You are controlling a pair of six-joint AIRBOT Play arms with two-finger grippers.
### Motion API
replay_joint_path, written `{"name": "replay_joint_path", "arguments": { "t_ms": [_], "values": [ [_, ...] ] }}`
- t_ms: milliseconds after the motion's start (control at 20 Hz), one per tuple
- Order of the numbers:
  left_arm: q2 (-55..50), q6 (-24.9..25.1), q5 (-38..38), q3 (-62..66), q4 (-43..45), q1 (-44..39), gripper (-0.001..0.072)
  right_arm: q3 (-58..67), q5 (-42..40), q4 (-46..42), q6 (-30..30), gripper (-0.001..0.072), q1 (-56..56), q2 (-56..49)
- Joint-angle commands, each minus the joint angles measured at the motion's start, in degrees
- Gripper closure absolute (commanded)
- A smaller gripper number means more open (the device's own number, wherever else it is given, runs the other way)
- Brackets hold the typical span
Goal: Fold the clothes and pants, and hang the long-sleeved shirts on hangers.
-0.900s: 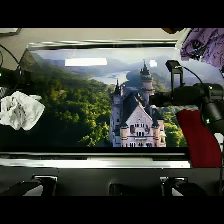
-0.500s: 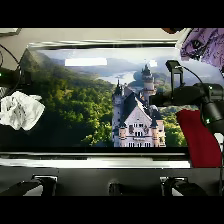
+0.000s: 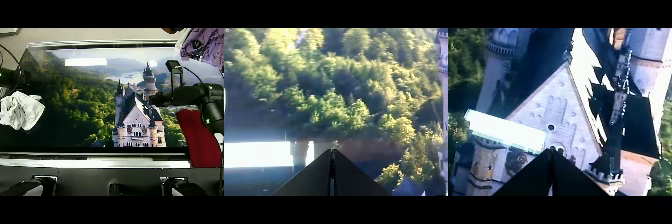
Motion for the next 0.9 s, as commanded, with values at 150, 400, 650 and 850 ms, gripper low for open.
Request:
{"name": "replay_joint_path", "arguments": {
  "t_ms": [150, 400, 650, 850],
  "values": [
    [-0.1, 0.0, 0.2, 0.0, 0.0, 0.0, 0.0683, 0.0, 0.1, 0.0, 0.0, 0.0678, 0.0, 0.0],
    [-1.8, -1.0, 1.4, 0.0, 7.5, 0.0, -0.0013, 0.0, 0.0, 0.0, 0.0, 0.0678, 0.0, 0.0],
    [-3.2, -6.3, 13.3, -7.6, 18.8, 11.8, -0.0013, 0.0, 0.0, 0.1, 0.2, 0.0678, 0.0, 0.0],
    [-5.3, -7.6, 32.0, -22.2, 9.0, 26.3, -0.0013, 0.0, 0.0, 0.1, 0.2, 0.0678, 0.0, 0.0]
  ]
}}
